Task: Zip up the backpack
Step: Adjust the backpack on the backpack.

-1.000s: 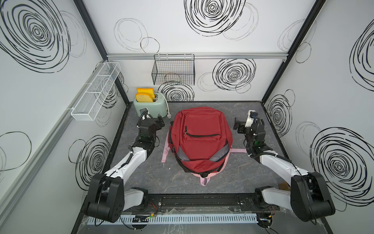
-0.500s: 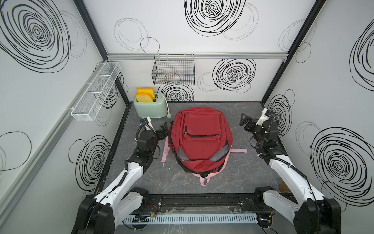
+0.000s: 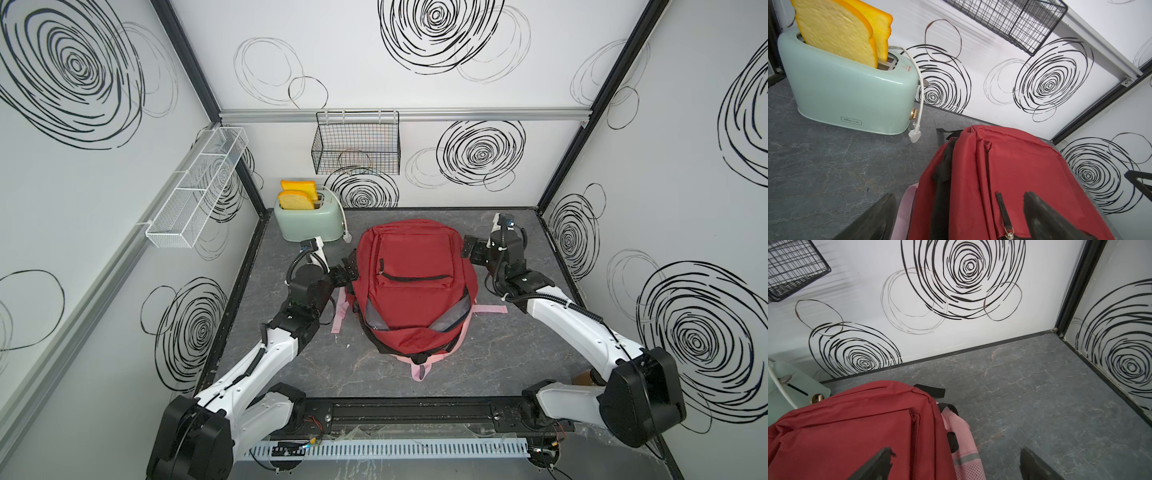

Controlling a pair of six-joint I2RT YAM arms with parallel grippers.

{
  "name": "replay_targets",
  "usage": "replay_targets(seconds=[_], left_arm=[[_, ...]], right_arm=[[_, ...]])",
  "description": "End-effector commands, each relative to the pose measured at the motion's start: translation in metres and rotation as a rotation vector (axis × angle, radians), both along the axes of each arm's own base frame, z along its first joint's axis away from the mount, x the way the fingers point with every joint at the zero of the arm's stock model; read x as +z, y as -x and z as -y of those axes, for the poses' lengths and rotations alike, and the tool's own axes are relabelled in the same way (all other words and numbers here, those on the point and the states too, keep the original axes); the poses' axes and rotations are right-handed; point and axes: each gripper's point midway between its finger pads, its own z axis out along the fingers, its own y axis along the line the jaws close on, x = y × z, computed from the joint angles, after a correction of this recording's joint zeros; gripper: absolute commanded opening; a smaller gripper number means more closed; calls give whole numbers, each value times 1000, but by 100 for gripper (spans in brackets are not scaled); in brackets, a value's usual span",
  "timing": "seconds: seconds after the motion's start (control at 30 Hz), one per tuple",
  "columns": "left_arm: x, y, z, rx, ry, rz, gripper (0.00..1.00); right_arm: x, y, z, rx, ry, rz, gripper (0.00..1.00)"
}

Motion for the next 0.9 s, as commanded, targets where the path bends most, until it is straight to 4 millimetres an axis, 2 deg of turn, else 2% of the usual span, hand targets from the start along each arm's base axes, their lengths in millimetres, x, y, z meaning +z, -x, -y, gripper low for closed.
replay_targets(seconds=[0.0, 0.2, 0.4, 0.6, 0.87], left_arm=[[9, -11, 13, -83, 62, -6, 98], [-14, -17, 8, -98, 129, -56, 98], [-13, -14, 3, -90, 132, -37, 98], [-24, -20, 4, -127, 188, -64, 98], [-31, -22, 5, -150, 206, -78, 98]], right_arm=[[-4, -2, 10, -60, 17, -18, 99], [-21, -9, -3, 61, -25, -43, 99], [-41, -15, 5, 122, -135, -97, 99], [-61, -19, 3, 182, -189, -166, 99], [-67, -21, -4, 214, -207, -180, 99]])
